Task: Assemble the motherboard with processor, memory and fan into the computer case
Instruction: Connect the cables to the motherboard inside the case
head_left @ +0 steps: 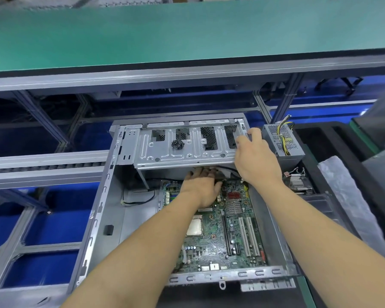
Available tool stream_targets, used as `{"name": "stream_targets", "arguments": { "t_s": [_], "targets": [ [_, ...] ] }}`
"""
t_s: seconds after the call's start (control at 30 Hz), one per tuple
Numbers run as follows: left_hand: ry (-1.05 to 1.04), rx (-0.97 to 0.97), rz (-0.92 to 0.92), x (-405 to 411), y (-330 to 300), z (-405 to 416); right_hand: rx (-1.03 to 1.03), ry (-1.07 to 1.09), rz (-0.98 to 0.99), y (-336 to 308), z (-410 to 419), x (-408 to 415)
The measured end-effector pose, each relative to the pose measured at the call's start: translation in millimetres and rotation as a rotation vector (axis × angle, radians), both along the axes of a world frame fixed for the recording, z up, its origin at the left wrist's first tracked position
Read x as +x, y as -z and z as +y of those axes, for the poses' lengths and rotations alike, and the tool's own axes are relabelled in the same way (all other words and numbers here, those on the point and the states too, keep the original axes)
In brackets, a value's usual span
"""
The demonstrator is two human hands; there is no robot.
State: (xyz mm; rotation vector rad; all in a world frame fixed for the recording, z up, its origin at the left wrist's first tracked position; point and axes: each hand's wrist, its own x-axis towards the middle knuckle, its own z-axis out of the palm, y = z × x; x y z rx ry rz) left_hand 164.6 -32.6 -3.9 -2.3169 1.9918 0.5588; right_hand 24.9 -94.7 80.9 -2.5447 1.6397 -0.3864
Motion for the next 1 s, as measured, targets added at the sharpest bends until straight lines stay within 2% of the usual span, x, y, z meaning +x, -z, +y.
{"name": "stream_targets", "arguments": {
  "t_s": [0.13, 0.2, 0.3, 0.37, 0.47, 0.57, 0.73, 0.83, 1.0],
  "targets": [
    [-0.004, 0.064, -0.039, -8, -11, -17, 0.001, -0.005, -0.008, 1, -1, -1],
    [0.021, 0.01, -0.094, -11, -13, -19, -0.006, -0.003, -0.011, 2, -2, -1],
    [-0.013, -0.142, -0.016, -8, -8, -15, -0.02, -0.006, -0.01, 2, -2, -1],
    [-0.024, -0.169, 0.066, 0, -8, -10, -0.026, -0.007, -0.01, 3, -2, 0],
    [-0.013, -0.092, 0.114, 24, -12, 1, -0.031, -0.002, -0.012, 3, -2, 1],
    [-0.017, -0.028, -0.001, 50, -19, 15, -0.038, -0.002, -0.008, 3, -2, 1],
    [-0.255, -0.099, -0.102, 76, -22, 40, -0.045, 0.0, -0.019, 4, -2, 1],
    [-0.355, -0.09, -0.066, 88, -19, 52, -0.05, -0.001, -0.017, 4, -2, 1],
    [-0.269, -0.064, 0.028, 92, -9, 63, -0.051, -0.004, 0.0, 4, -2, 1]
  ]
}}
